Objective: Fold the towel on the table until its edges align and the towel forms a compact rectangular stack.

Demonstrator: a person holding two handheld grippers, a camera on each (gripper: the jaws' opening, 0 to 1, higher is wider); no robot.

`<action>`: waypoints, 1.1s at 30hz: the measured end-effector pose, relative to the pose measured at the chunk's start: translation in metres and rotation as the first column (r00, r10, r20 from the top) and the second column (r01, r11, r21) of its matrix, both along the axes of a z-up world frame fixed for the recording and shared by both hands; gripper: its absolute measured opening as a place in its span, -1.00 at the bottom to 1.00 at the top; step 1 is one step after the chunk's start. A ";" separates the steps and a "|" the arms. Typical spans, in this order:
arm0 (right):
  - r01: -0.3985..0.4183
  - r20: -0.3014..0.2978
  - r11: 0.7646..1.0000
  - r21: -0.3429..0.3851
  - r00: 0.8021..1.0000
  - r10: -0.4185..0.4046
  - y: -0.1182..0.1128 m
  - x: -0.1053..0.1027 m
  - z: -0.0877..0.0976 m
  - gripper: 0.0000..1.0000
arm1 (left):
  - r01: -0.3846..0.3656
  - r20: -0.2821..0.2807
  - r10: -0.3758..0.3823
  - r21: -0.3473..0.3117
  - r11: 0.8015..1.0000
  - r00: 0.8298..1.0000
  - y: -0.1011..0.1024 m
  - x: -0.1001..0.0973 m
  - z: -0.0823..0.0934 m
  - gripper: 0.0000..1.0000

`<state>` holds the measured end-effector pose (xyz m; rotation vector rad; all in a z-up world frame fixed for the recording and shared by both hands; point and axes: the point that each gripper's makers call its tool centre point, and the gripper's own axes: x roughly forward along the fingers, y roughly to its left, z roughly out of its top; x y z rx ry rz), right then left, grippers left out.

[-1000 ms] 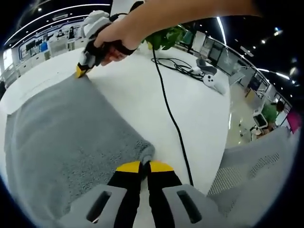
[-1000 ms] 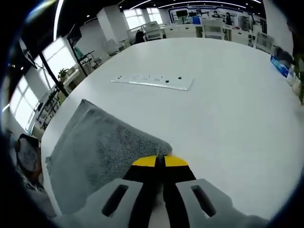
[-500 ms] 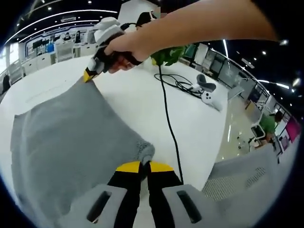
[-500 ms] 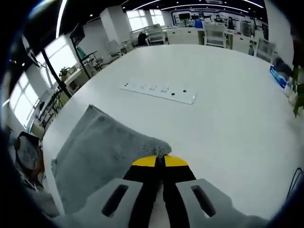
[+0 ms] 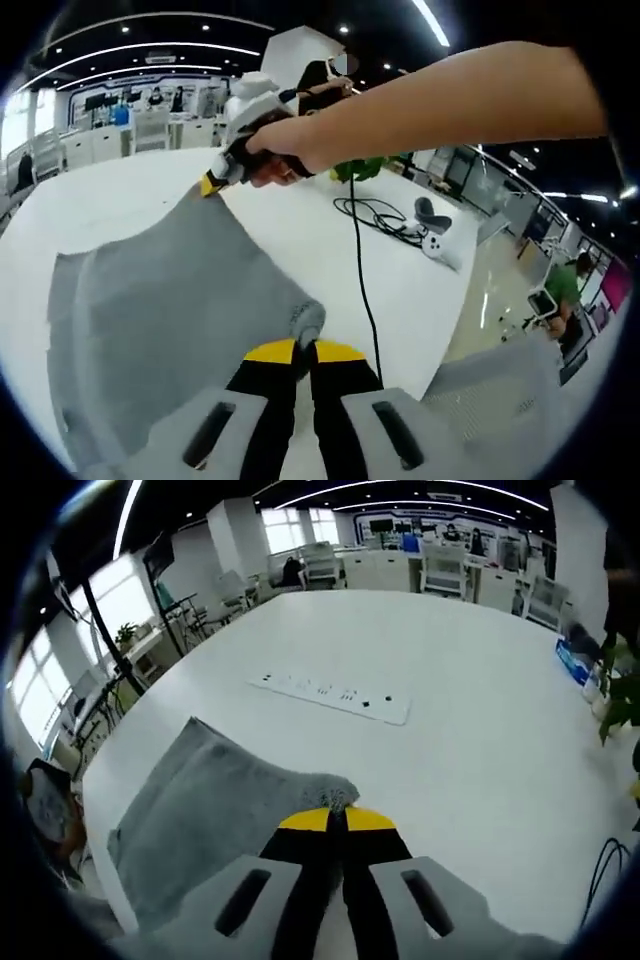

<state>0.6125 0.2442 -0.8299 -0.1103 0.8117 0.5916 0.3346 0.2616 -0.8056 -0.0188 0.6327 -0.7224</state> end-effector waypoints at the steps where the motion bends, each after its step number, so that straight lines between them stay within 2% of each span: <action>1: 0.001 0.002 1.000 -0.002 1.000 -0.001 0.001 0.002 0.001 -1.00 | -0.006 0.002 0.006 -0.010 1.000 1.000 0.003 -0.001 0.003 -0.92; 20: -0.007 0.041 0.999 -0.043 0.999 0.009 0.041 0.009 0.044 -1.00 | -0.072 0.059 0.077 -0.092 0.993 0.995 0.048 -0.004 0.035 -0.92; 22: -0.005 0.039 0.999 -0.045 0.999 0.007 0.045 0.003 0.047 -1.00 | -0.080 0.064 0.087 -0.100 0.992 0.994 0.053 -0.003 0.038 -0.92; 33: 0.045 0.028 0.998 -0.040 0.999 -0.044 0.069 0.011 0.057 -1.00 | -0.136 0.092 0.151 -0.150 0.979 0.984 0.087 0.004 0.052 -0.92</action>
